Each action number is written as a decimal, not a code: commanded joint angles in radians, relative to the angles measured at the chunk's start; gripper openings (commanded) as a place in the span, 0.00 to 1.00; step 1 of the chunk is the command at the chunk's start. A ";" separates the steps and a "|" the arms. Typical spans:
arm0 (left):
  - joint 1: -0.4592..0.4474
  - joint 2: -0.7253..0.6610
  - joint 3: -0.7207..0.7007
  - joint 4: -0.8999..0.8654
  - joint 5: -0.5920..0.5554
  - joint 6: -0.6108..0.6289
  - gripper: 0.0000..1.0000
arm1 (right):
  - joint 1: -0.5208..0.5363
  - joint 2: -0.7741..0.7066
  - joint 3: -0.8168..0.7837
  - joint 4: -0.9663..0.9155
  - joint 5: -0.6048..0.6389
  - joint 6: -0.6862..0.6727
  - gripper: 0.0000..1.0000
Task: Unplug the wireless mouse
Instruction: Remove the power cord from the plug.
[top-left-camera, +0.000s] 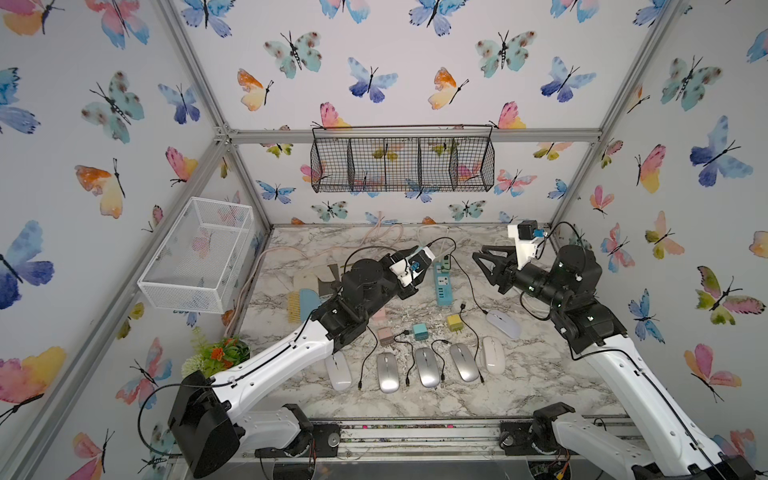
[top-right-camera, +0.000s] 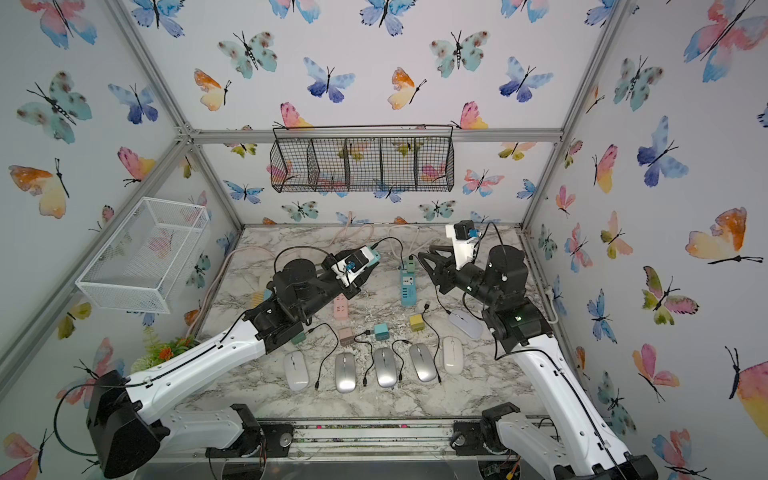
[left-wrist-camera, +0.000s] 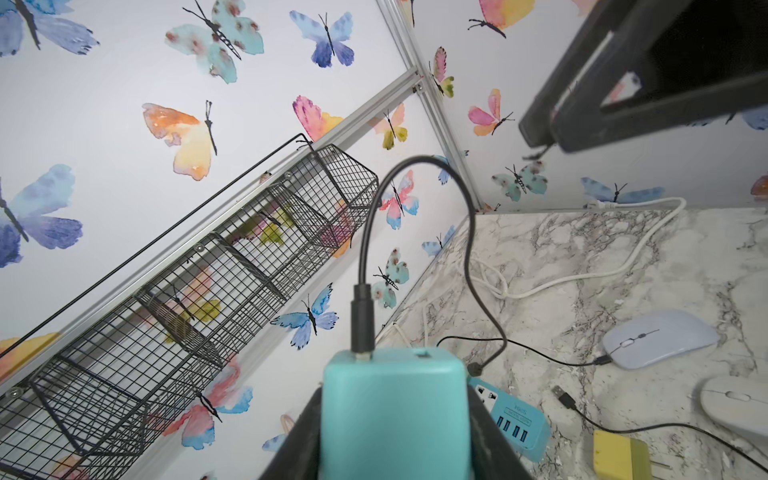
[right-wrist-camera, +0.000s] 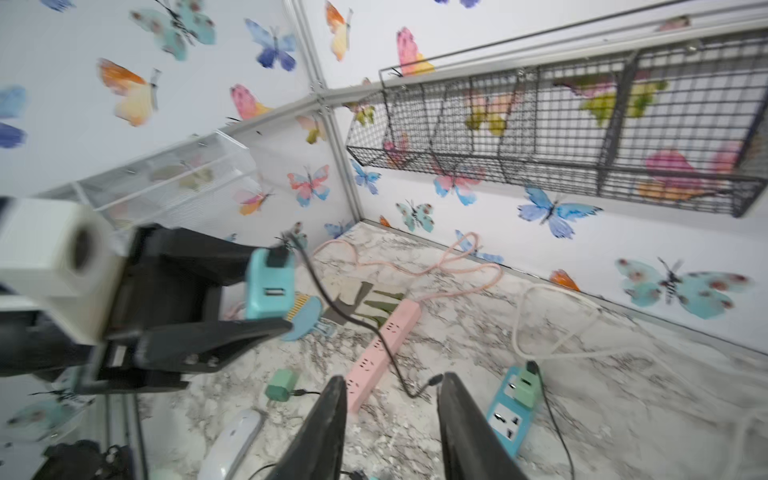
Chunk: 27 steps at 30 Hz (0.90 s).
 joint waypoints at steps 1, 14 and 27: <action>-0.002 -0.015 -0.006 -0.011 0.044 0.028 0.00 | 0.004 0.013 -0.022 0.190 -0.274 0.067 0.43; -0.002 -0.011 -0.004 -0.053 0.181 0.080 0.00 | 0.005 0.221 0.172 -0.170 -0.357 -0.061 0.36; -0.002 -0.009 -0.009 -0.064 0.189 0.083 0.00 | 0.004 0.206 0.143 -0.112 -0.350 -0.035 0.01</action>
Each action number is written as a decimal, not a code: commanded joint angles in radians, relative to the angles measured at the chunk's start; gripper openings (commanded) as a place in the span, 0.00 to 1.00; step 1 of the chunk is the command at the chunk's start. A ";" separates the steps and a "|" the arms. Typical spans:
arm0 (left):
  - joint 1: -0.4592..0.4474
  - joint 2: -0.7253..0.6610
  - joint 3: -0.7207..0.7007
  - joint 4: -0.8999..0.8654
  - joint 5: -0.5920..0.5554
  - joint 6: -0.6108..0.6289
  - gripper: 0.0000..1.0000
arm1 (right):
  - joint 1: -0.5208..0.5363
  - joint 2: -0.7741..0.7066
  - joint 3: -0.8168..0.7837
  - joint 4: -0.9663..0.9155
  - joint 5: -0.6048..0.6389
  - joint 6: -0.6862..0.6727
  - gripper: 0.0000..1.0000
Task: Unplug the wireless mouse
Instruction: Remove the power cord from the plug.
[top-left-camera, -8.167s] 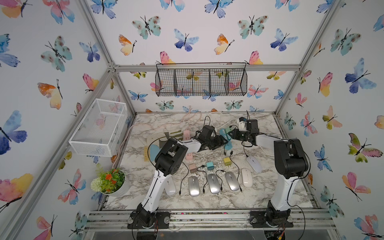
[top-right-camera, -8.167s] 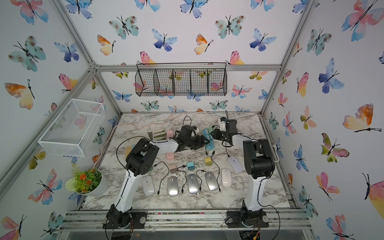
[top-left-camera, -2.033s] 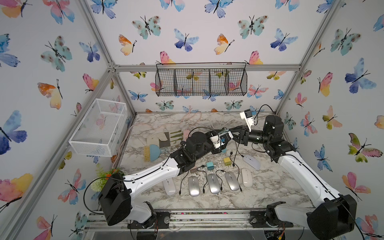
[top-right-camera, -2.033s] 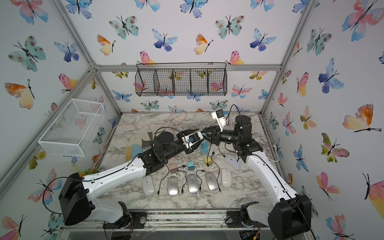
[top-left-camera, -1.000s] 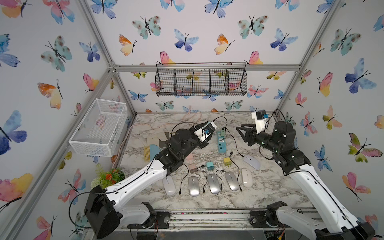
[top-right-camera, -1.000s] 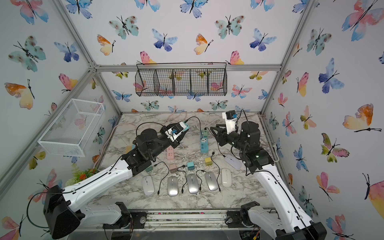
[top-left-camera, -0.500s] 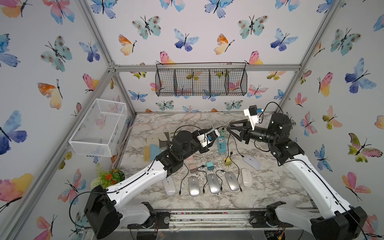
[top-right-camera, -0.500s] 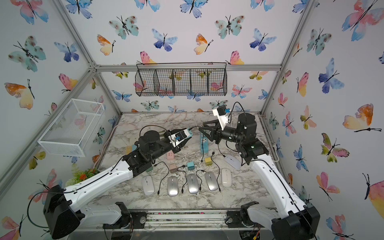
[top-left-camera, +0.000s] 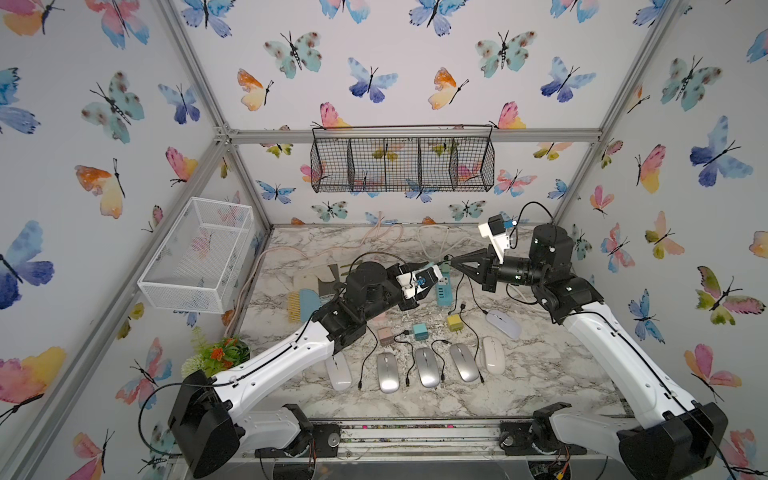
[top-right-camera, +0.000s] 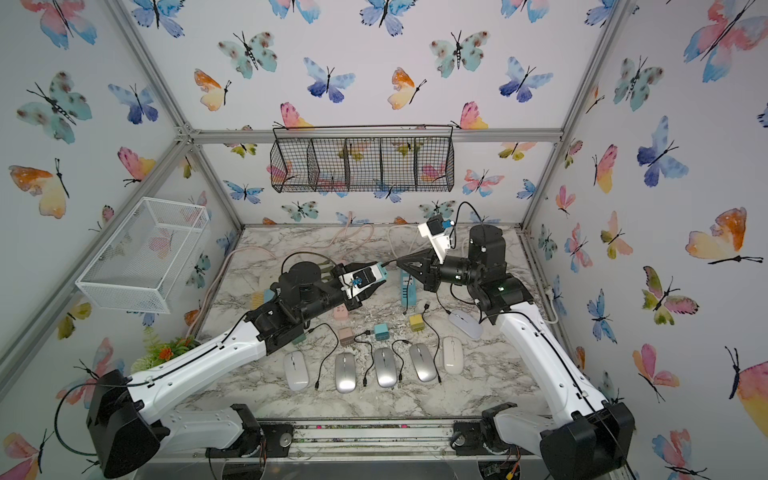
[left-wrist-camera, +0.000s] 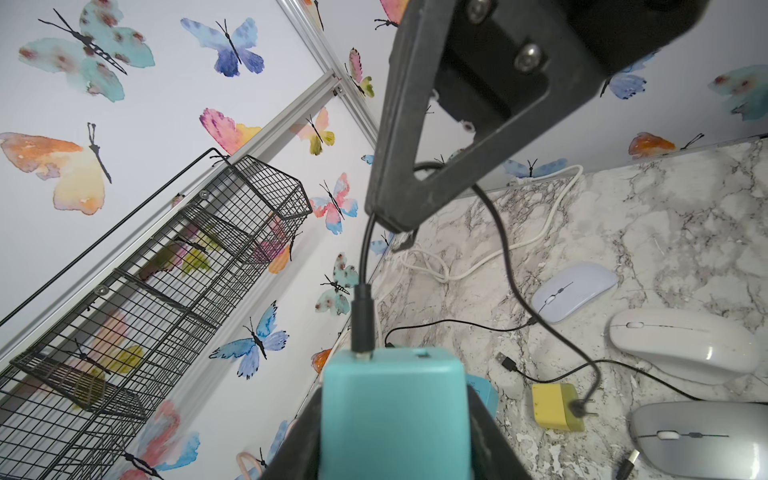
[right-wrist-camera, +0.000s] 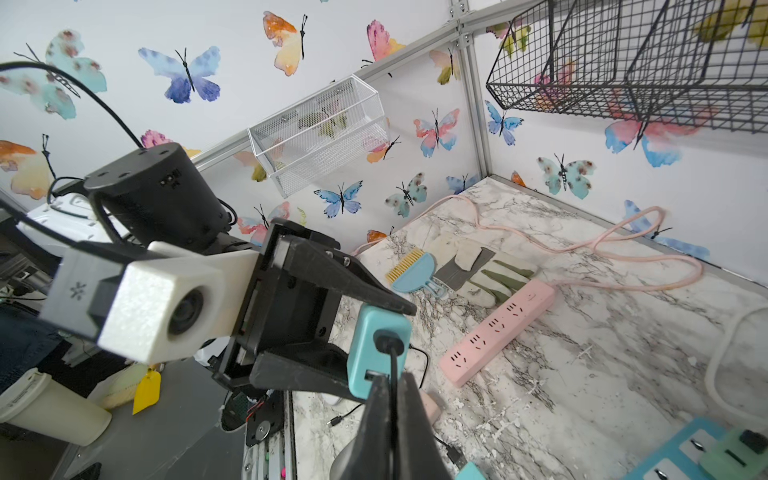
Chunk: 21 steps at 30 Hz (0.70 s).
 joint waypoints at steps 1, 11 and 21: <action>-0.002 -0.009 0.000 0.000 0.018 0.010 0.00 | 0.000 -0.022 -0.007 0.026 -0.007 0.000 0.01; -0.002 -0.032 -0.039 -0.025 0.005 0.013 0.00 | -0.001 -0.111 -0.016 0.015 0.216 -0.016 0.01; -0.001 -0.042 -0.069 -0.026 -0.055 -0.034 0.00 | -0.001 -0.133 0.000 -0.098 0.428 -0.051 0.01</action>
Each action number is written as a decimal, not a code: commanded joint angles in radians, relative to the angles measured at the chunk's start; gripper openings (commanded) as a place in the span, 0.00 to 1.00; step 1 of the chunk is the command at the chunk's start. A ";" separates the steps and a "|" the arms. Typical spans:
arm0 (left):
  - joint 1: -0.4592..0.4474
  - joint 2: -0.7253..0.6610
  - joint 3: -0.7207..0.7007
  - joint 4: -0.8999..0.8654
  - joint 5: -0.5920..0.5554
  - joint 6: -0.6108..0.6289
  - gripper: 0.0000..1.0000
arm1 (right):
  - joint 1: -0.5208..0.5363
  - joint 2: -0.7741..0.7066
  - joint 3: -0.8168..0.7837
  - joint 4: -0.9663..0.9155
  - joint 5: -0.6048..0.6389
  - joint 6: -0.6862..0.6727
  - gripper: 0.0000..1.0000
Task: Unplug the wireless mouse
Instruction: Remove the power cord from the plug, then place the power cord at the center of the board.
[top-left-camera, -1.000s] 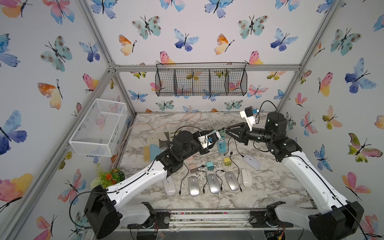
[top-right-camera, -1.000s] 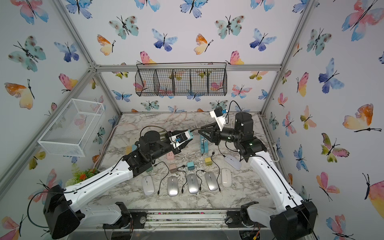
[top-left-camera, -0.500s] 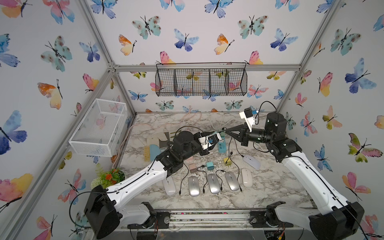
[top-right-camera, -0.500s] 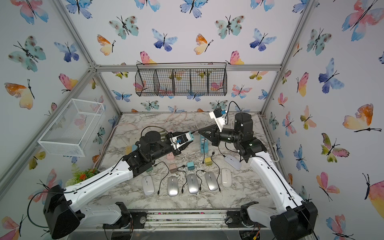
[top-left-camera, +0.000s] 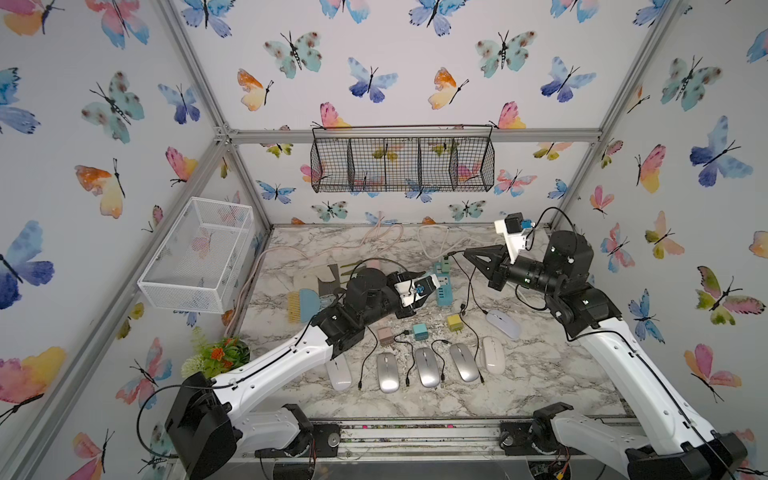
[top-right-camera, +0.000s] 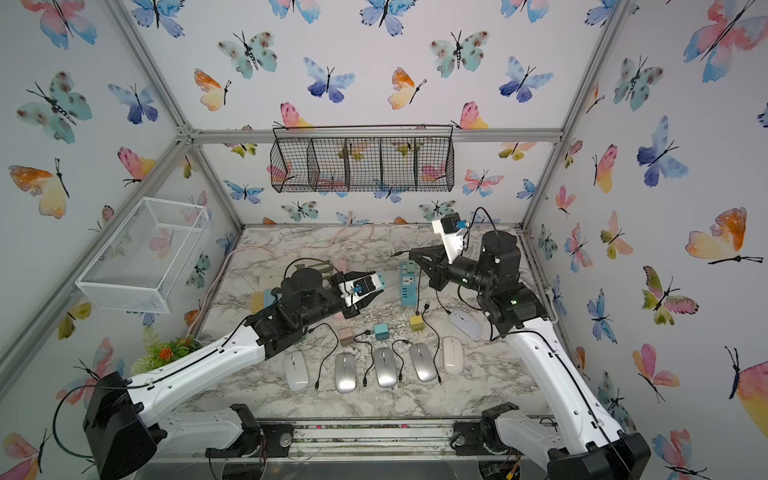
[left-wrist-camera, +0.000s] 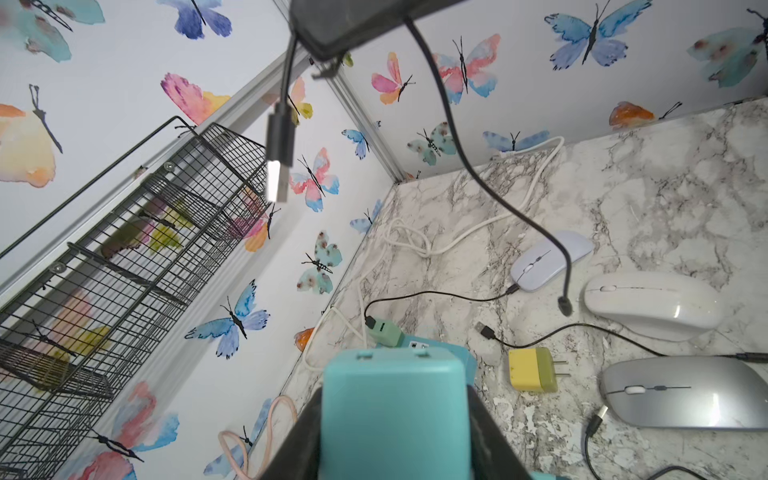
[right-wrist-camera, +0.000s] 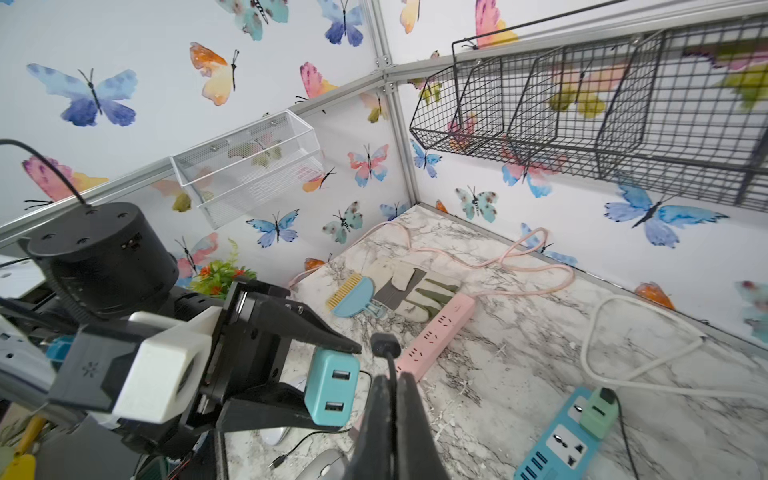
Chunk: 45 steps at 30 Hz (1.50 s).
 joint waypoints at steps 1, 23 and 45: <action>0.006 -0.018 -0.001 0.007 -0.067 -0.056 0.00 | -0.003 0.000 0.037 -0.141 0.192 -0.043 0.01; 0.010 -0.047 -0.080 0.097 -0.251 -0.332 0.00 | -0.001 0.111 -0.121 -0.630 0.531 0.102 0.01; 0.022 -0.049 -0.086 0.078 -0.198 -0.362 0.00 | -0.013 0.446 -0.086 -0.580 0.581 -0.067 0.13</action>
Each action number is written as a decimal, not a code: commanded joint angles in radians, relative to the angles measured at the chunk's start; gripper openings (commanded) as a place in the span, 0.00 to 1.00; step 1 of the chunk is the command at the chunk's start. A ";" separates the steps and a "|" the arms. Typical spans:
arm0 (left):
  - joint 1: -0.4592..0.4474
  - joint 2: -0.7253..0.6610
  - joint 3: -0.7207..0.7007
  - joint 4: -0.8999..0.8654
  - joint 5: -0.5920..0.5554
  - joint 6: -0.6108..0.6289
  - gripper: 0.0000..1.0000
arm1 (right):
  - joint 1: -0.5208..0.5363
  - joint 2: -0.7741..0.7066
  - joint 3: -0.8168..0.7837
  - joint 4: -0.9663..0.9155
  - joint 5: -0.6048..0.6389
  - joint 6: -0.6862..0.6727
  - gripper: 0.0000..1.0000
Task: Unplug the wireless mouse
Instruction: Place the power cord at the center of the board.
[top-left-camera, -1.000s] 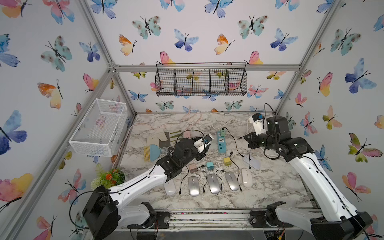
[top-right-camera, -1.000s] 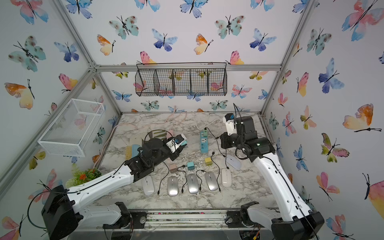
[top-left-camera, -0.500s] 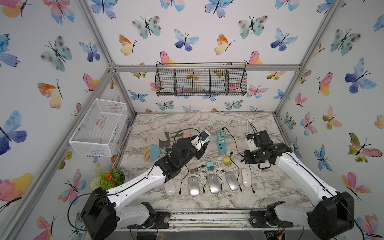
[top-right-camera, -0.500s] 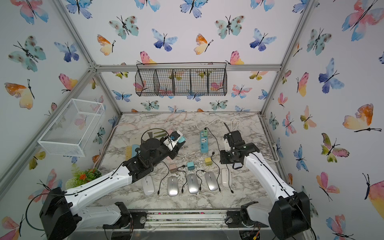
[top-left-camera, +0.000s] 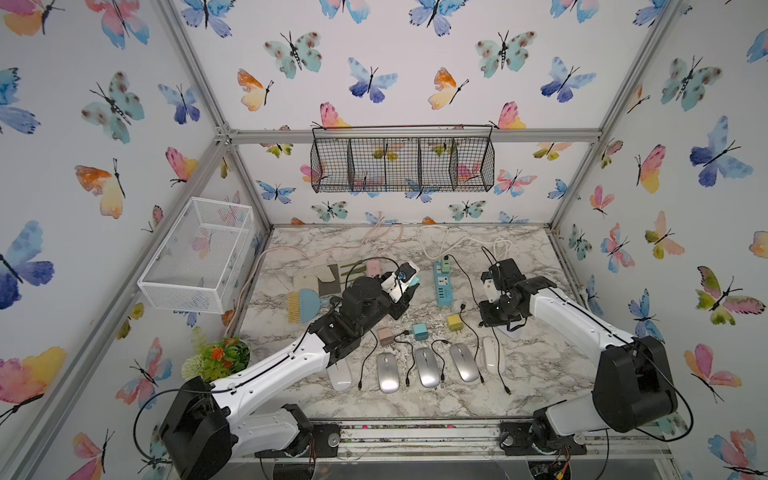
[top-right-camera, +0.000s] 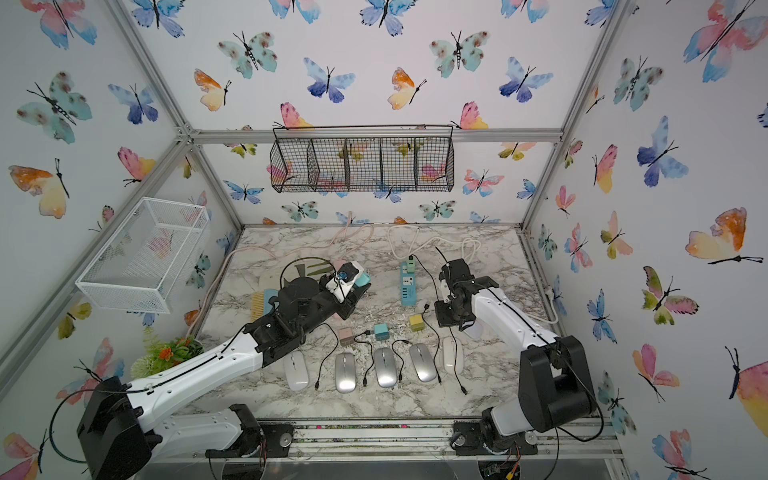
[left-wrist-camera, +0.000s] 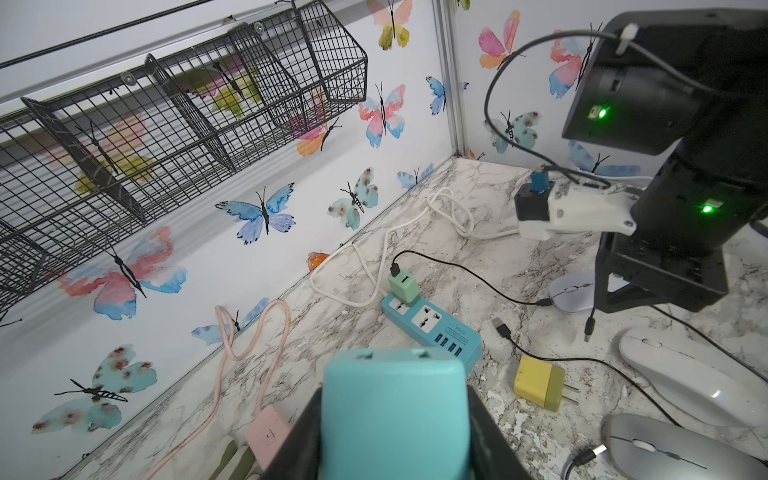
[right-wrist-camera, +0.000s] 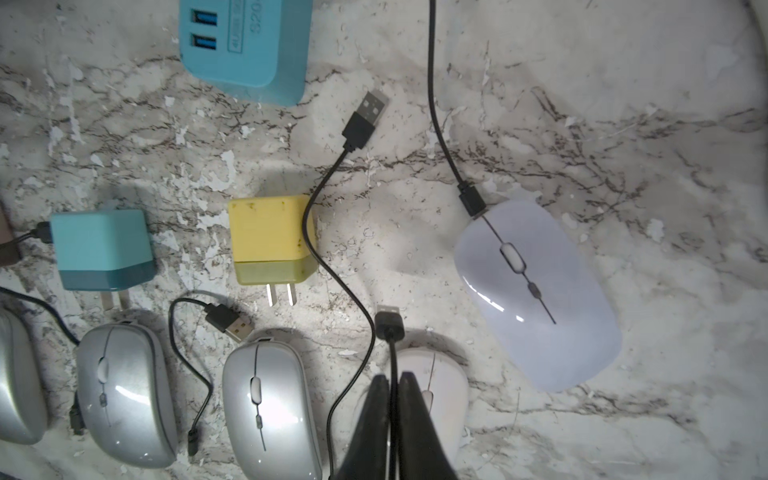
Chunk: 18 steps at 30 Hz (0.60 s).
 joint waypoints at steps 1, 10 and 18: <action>0.010 -0.011 0.010 0.011 0.025 -0.018 0.00 | -0.013 0.034 0.025 0.015 -0.003 -0.062 0.15; 0.010 -0.028 -0.004 0.000 0.023 -0.027 0.00 | -0.032 0.108 0.057 -0.002 0.171 -0.030 0.29; 0.014 -0.025 -0.013 0.002 0.023 -0.052 0.00 | -0.032 0.088 0.062 -0.011 0.246 0.014 0.29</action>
